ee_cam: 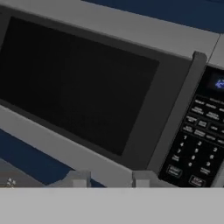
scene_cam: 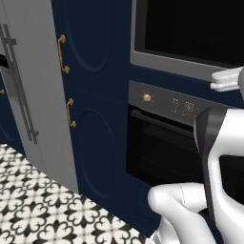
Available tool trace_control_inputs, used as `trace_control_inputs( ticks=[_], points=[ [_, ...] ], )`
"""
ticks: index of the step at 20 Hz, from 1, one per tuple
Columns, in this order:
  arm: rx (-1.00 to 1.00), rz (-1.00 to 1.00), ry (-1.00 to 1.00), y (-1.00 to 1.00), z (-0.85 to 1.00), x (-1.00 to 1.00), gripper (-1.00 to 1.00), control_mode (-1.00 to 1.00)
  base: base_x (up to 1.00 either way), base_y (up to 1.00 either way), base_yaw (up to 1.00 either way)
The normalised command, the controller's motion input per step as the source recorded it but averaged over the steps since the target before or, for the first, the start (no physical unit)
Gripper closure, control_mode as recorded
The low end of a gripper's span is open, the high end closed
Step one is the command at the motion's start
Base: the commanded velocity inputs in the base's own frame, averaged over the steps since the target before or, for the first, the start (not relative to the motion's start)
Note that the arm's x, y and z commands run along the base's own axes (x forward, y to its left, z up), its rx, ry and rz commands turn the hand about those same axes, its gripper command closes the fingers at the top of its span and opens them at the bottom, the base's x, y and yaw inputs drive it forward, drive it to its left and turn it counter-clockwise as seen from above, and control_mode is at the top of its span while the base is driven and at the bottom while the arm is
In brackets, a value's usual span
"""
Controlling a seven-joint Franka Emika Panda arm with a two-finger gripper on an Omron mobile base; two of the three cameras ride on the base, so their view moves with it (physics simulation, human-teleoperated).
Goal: Pick the lime from the sink and place it in the bowl. Then pick the bowl and place it in the microwave. Then close the microwave door and press the start button.
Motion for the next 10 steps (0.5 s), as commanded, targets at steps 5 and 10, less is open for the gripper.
trace_control_inputs(
  ticks=[5, 10],
  points=[
    [0.01, 0.0, -0.19, -0.06, -0.17, -0.13, 1.0, -1.0, 0.0, 0.0, 0.0],
    [0.0, 0.0, 0.01, -0.09, -0.01, 0.0, 1.0, -1.0, 0.0, 0.0, 0.0]
  ],
)
